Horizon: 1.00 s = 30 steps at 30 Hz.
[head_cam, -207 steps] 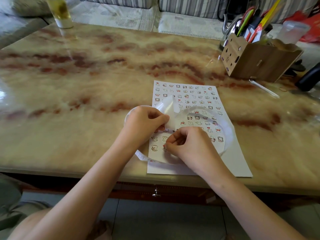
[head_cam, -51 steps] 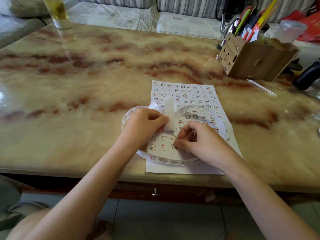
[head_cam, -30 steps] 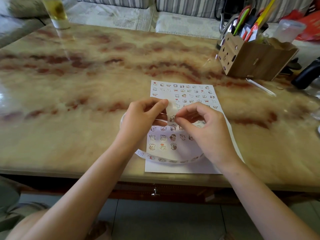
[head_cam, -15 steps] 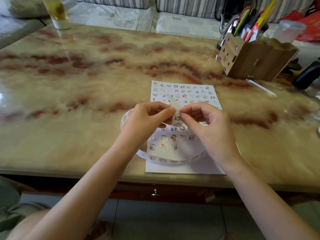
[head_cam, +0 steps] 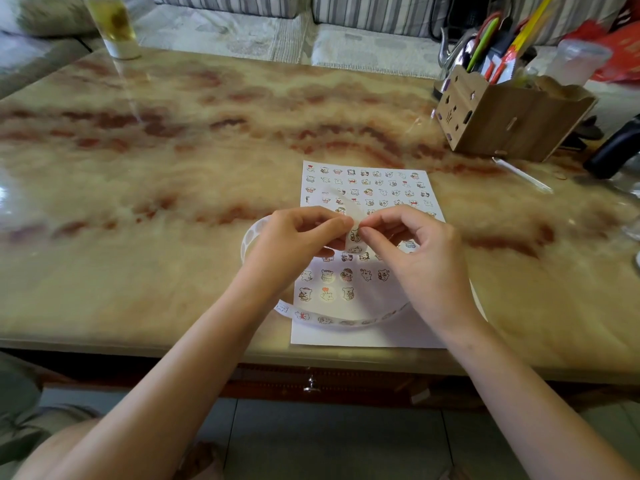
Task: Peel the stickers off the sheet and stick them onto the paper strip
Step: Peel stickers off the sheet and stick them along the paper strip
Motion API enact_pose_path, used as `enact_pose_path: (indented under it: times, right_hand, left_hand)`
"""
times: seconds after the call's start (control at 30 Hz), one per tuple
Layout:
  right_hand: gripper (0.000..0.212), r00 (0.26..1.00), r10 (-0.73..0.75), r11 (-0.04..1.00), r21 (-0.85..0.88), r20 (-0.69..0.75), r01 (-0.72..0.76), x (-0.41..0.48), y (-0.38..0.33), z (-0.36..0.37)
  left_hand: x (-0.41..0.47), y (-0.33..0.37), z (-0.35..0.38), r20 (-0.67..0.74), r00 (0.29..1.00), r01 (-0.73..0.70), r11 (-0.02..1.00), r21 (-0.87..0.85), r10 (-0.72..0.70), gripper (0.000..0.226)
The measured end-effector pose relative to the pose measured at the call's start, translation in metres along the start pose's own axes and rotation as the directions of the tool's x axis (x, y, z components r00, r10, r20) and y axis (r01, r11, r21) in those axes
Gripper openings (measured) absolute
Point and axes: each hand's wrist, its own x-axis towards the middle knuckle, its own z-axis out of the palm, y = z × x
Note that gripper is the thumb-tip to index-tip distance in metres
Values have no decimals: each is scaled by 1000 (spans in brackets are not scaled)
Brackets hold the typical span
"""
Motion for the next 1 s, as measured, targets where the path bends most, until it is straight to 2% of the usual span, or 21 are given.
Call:
enact_pose_path:
  times: [0.2, 0.37, 0.5, 0.67, 0.73, 0.83, 0.9, 1.0]
  right_hand:
    - [6, 1000, 3, 999, -50, 10, -2, -1, -1, -1]
    - [4, 998, 17, 984, -177, 56, -7, -2, 4, 1]
    - [3, 993, -71, 959, -268, 98, 95, -4, 6, 1]
    - [3, 981, -111, 939, -307, 160, 156, -6, 3, -4]
    - [4, 977, -42, 972, -216, 210, 89, -7, -2, -8]
    - [5, 951, 142, 988, -102, 276, -118, -6, -6, -15]
    - [8, 917, 248, 969, -85, 313, -233, -6, -3, -19]
    - [9, 882, 328, 945, -118, 338, -306, -5, 2, -22]
  left_hand:
    - [0, -1, 0, 2, 1000, 18, 1000, 13, -18, 11]
    - [-1, -1, 2, -35, 999, 29, 999, 46, -27, 11]
    - [-1, -2, 2, -47, 998, 46, 998, 39, -44, 12]
    - [1, -3, 0, -63, 995, 81, 996, 38, -78, 13]
    - [4, -6, -2, -86, 993, 84, 991, 101, -75, 15]
    - [4, -7, -3, -92, 993, 91, 978, 188, -74, 18]
    - [3, -8, -3, -89, 994, 87, 964, 252, -67, 20]
    - [3, -8, 0, -105, 992, 92, 952, 292, -63, 19]
